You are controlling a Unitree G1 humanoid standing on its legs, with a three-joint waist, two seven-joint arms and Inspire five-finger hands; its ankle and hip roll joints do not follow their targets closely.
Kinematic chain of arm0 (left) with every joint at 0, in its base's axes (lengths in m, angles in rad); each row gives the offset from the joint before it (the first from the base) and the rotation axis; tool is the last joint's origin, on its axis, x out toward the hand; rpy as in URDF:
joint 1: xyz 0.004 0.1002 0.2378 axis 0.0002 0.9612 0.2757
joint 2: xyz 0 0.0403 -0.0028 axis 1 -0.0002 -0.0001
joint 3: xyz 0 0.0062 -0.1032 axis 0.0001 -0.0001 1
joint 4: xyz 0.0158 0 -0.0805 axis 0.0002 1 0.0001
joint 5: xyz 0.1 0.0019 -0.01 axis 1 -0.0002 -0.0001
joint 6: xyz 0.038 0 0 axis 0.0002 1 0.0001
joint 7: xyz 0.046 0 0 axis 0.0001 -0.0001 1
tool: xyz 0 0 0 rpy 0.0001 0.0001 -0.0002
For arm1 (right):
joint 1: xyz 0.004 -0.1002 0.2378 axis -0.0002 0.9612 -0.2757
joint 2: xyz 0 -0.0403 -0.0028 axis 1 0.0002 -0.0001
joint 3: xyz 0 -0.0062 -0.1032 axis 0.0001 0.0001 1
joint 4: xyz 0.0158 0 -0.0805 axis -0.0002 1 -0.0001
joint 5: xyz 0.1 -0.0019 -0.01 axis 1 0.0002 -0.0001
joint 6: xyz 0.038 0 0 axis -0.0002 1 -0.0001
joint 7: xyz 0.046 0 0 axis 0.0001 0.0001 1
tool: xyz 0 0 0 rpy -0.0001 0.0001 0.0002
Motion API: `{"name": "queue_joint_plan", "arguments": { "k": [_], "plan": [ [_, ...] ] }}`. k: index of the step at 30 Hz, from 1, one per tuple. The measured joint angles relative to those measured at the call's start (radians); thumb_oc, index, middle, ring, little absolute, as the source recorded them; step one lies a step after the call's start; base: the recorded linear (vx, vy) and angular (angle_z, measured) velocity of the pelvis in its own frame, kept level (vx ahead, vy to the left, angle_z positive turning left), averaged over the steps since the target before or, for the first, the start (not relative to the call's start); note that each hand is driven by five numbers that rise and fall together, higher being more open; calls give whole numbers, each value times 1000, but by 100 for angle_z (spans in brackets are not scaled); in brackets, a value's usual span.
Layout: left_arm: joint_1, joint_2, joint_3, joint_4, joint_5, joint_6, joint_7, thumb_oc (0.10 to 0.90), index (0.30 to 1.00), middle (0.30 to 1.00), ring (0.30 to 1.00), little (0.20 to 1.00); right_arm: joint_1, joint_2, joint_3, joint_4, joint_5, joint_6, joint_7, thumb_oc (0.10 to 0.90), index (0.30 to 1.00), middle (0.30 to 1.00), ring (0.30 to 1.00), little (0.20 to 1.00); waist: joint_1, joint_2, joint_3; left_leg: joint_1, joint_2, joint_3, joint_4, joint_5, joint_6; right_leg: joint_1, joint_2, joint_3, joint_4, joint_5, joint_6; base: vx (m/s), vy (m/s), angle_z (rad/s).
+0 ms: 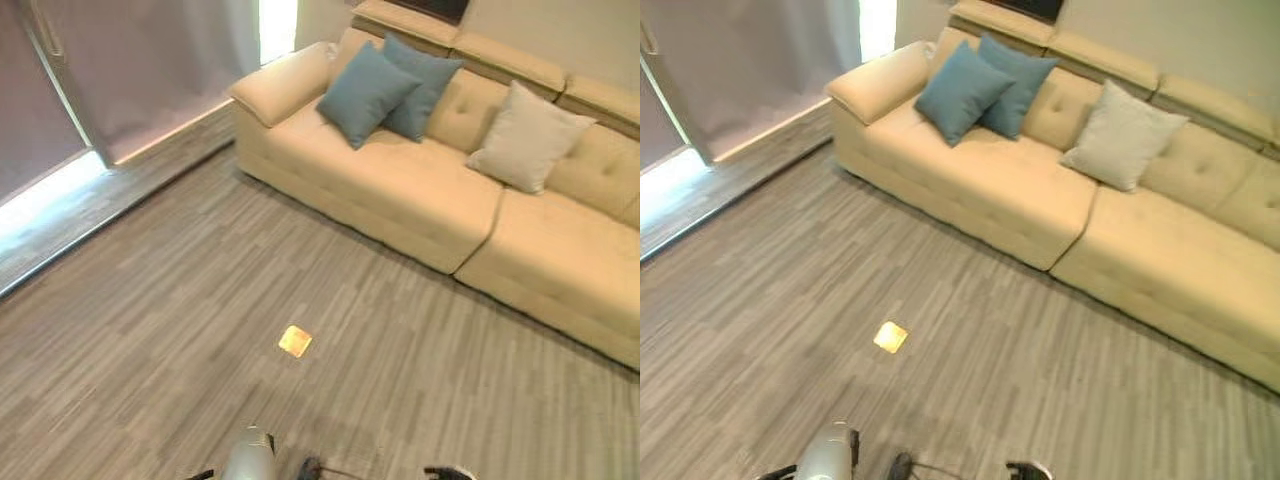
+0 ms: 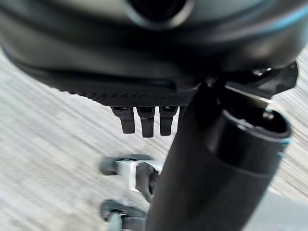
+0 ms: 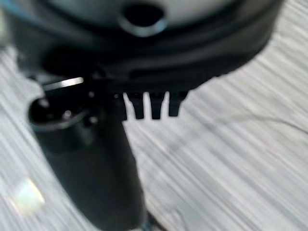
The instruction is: Pick up all the scattered cushions and arrange them neatly on the sofa.
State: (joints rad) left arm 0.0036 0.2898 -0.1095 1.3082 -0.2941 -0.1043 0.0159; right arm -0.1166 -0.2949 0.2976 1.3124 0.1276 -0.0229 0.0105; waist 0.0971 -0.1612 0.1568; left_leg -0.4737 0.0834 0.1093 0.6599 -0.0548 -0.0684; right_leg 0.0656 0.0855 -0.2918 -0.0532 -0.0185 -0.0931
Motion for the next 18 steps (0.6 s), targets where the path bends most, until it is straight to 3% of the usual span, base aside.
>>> {"name": "queue_joint_plan", "arguments": {
  "k": [1,2,4,7,8,9,10,13,14,16,18],
  "plan": [
    [-2,4,-4,-12,1,1,-1,800,900,900,900,900,-10,-1,-26,-27,0,-2,-4,800,900,900,900,900,4,3,0,-6,15,18,-71,4,-8,21,9,4,-25,-4,8,619,321,-9],
    [-5,5,-4,-2,6,0,8,800,900,900,900,900,-17,1,-8,-31,1,-8,-17,800,900,900,900,900,3,24,7,22,43,7,-329,29,-16,48,32,3,-38,-32,35,340,230,7],
    [-15,1,9,7,3,-3,18,800,900,900,900,900,-14,17,10,-22,-2,-10,-16,800,900,900,900,900,9,36,17,35,31,-74,-527,119,-12,90,32,-6,-38,-47,47,196,183,7],
    [-16,-1,12,33,4,-6,18,800,900,900,900,900,11,38,9,-21,-5,-14,-15,800,900,900,900,900,33,44,12,75,11,-125,-583,189,15,148,28,3,-36,-58,65,265,345,-21],
    [-14,-4,18,70,4,-7,19,800,900,900,900,900,19,39,18,-21,-8,-17,-15,800,900,900,900,900,38,61,3,135,22,-116,-598,192,52,190,39,17,-36,-76,92,198,278,-38],
    [-8,-1,17,80,15,-7,18,800,900,900,900,900,17,41,17,-22,-11,-16,-17,800,900,900,900,900,42,66,-1,161,26,-115,-608,242,74,215,43,25,-36,-89,113,289,422,-24],
    [-25,18,34,103,32,-6,19,800,900,900,900,900,19,64,20,-16,-15,-14,-20,800,900,900,900,900,40,17,0,173,-1,-103,-606,245,75,226,13,20,-33,-102,127,187,311,-6],
    [-81,45,34,111,70,-7,23,800,900,900,900,900,17,92,14,13,-32,-12,-18,800,900,900,900,900,42,-34,-9,192,-49,-115,-612,214,111,174,-38,-19,110,-85,127,274,518,37],
    [-90,43,34,105,79,-8,24,800,900,900,900,900,25,94,2,20,-34,-8,-18,800,900,900,900,900,49,-32,-8,221,-58,-124,-620,192,126,156,-63,-30,190,-91,129,273,685,28],
    [-106,40,29,98,91,-8,22,800,900,900,900,900,28,93,-15,5,-30,-14,-17,800,900,900,900,900,38,-17,-6,264,-96,-118,-613,159,158,96,-128,-87,403,-48,83,246,604,25],
    [-90,41,8,90,91,-6,27,800,900,900,900,900,33,92,-18,-8,-30,-15,-16,800,900,900,900,900,23,0,-9,309,-111,-131,-613,117,188,45,-213,-112,586,-58,96,262,440,7]
  ]
}}
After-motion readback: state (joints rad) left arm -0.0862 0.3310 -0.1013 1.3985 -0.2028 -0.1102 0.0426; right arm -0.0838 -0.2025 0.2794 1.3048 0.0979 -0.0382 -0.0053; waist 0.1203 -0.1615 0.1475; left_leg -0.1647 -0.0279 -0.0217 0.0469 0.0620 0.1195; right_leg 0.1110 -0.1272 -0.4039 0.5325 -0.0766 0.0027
